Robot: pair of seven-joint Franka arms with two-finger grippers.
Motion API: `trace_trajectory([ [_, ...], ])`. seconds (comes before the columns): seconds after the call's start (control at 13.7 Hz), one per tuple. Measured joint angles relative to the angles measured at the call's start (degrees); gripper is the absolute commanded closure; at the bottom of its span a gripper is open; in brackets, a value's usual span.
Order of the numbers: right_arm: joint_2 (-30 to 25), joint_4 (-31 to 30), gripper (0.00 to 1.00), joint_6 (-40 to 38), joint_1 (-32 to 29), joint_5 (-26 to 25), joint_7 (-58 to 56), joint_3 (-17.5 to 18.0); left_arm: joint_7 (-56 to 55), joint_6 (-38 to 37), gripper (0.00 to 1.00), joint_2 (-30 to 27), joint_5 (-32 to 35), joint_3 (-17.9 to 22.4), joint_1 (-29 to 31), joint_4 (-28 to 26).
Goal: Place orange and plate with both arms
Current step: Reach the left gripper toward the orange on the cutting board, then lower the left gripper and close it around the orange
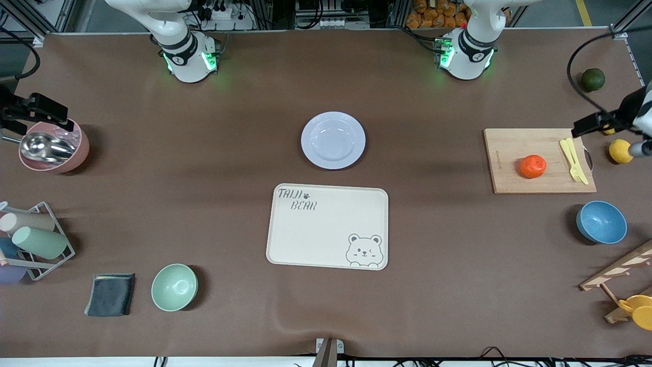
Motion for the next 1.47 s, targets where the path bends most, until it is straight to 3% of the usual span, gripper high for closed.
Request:
trace_trajectory([
  [0.44,0.85,-0.04,0.0,0.0,0.0,0.0,0.0,-0.04,0.09,17.03,0.0,1.22,1.1,-0.05,2.56,-16.52],
  [0.59,1.08,-0.04,0.0,0.02,0.0,0.0,0.0,-0.04,0.22,21.26,0.0,3.23,1.28,-0.03,4.16,-19.41],
  [1.47,1.14,-0.04,0.0,0.02,0.0,0.0,0.0,0.01,5.3,35.55,0.0,19.6,1.34,-0.07,7.8,-20.0],
])
